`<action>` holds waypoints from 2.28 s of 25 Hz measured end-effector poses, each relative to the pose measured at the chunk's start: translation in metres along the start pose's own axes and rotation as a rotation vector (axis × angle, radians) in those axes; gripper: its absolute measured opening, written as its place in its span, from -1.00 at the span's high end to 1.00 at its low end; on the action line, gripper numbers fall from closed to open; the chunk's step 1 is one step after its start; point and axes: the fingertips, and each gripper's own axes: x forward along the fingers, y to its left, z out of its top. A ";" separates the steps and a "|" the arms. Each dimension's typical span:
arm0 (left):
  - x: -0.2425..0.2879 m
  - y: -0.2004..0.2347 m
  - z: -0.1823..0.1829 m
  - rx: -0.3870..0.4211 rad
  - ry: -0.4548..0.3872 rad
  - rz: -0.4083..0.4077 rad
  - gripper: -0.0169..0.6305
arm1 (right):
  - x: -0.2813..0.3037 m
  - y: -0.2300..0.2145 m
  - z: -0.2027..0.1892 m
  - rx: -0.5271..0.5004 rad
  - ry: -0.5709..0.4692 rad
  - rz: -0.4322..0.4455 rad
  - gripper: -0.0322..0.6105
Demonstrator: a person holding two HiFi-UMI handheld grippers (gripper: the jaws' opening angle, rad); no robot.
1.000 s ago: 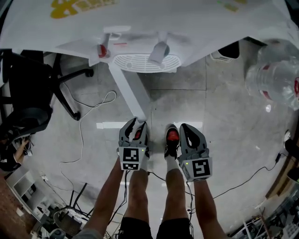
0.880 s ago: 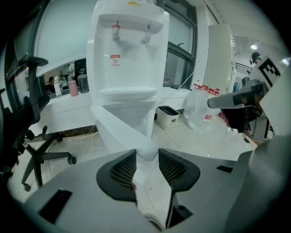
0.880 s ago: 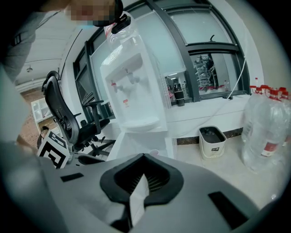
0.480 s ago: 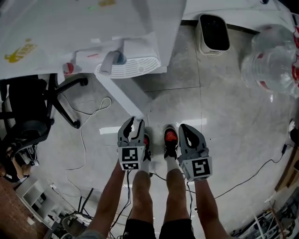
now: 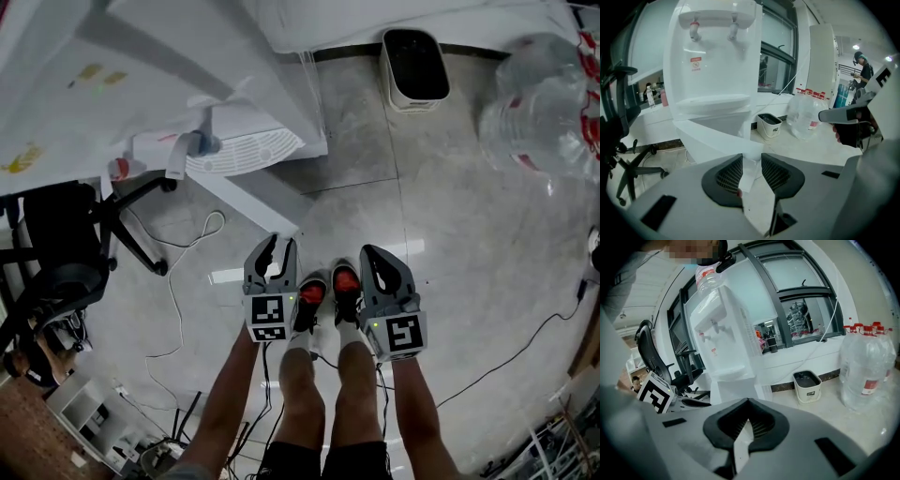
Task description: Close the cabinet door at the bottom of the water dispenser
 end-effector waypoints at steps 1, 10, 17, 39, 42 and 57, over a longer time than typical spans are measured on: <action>0.003 -0.001 0.003 0.006 -0.002 -0.005 0.51 | 0.000 -0.002 0.001 0.003 -0.005 -0.004 0.86; 0.028 -0.014 0.025 0.067 -0.014 -0.035 0.54 | 0.004 -0.025 0.004 0.037 -0.042 -0.054 0.86; 0.046 -0.018 0.041 0.096 -0.019 -0.027 0.60 | 0.008 -0.044 0.010 0.059 -0.064 -0.087 0.86; 0.080 -0.018 0.073 0.146 -0.045 -0.023 0.61 | 0.020 -0.074 0.026 0.069 -0.102 -0.124 0.86; 0.084 -0.017 0.077 0.145 -0.047 -0.021 0.61 | 0.023 -0.075 0.028 0.073 -0.106 -0.126 0.86; 0.104 -0.005 0.101 0.133 -0.070 0.008 0.61 | 0.032 -0.087 0.033 0.073 -0.103 -0.141 0.86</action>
